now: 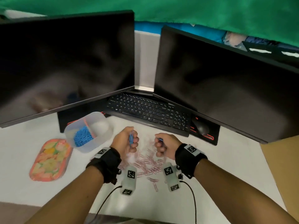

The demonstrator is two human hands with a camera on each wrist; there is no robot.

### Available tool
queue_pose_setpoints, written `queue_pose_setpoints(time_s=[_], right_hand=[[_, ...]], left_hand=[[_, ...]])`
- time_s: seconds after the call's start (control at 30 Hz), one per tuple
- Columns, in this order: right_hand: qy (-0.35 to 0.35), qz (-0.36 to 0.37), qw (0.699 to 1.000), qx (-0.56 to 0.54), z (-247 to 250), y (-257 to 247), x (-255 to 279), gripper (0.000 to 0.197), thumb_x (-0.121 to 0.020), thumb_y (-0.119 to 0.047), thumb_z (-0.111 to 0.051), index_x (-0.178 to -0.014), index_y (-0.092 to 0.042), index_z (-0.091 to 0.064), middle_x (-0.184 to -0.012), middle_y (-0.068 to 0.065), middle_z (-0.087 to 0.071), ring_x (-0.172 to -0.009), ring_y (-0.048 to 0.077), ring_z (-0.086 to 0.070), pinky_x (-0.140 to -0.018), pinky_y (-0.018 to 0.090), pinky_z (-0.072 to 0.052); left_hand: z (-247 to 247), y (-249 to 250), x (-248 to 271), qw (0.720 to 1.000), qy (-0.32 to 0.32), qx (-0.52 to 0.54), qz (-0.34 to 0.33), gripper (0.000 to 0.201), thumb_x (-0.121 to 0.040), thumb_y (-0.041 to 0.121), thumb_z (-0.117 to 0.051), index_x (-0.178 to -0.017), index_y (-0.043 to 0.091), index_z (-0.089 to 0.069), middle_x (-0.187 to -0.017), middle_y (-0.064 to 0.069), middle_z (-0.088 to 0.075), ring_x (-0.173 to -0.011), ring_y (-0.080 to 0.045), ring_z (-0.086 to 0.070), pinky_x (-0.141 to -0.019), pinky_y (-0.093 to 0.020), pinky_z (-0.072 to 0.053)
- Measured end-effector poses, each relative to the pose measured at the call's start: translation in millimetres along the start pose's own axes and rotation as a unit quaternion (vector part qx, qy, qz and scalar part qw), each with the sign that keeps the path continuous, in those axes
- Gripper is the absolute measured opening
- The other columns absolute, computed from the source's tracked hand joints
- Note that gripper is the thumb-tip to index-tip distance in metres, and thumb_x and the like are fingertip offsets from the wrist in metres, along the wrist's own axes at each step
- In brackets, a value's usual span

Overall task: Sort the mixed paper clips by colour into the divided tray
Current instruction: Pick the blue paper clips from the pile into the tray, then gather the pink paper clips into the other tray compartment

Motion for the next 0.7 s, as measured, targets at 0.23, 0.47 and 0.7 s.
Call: queue_pose_setpoints(time_s=[0.23, 0.47, 0.7], right_hand=[[-0.074, 0.039, 0.987, 0.137, -149.9, -30.4, -4.7, 0.010, -0.090, -0.005, -0.052, -0.080, -0.004, -0.057, -0.062, 0.007, -0.046, -0.046, 0.015, -0.037, -0.046, 0.022, -0.029], [-0.101, 0.074, 0.956, 0.265, -252.3, -48.7, -21.5, 0.024, -0.092, -0.002, -0.041, -0.070, -0.008, -0.047, -0.060, 0.010, -0.044, -0.049, 0.017, -0.041, -0.051, 0.026, -0.037], [-0.096, 0.107, 0.927, 0.347, -278.1, -49.8, -29.3, 0.019, -0.088, -0.006, -0.051, -0.071, -0.015, -0.052, -0.069, 0.006, -0.046, -0.060, 0.017, -0.045, -0.059, 0.031, -0.045]], left_hand=[[100.3, 48.6, 32.4, 0.986, 0.158, 0.005, -0.054, 0.027, -0.097, 0.017, -0.037, -0.073, 0.015, -0.050, -0.058, -0.001, -0.040, -0.039, -0.013, -0.035, -0.038, -0.015, -0.026], [167.9, 82.5, 53.7, 0.958, 0.273, 0.000, -0.088, 0.016, -0.094, 0.019, -0.048, -0.091, 0.008, -0.060, -0.077, -0.010, -0.054, -0.067, -0.021, -0.051, -0.063, -0.032, -0.049], [181.7, 87.1, 61.7, 0.956, 0.273, -0.074, -0.078, 0.018, -0.098, 0.021, -0.046, -0.112, 0.016, -0.055, -0.117, -0.012, -0.053, -0.111, -0.028, -0.053, -0.089, -0.036, -0.050]])
Point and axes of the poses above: each hand's wrist, its own x-axis away from the middle knuckle, its own z-axis out of the back of the hand, y = z × x, the point moved 6 cm from there along -x, towards the middle knuckle
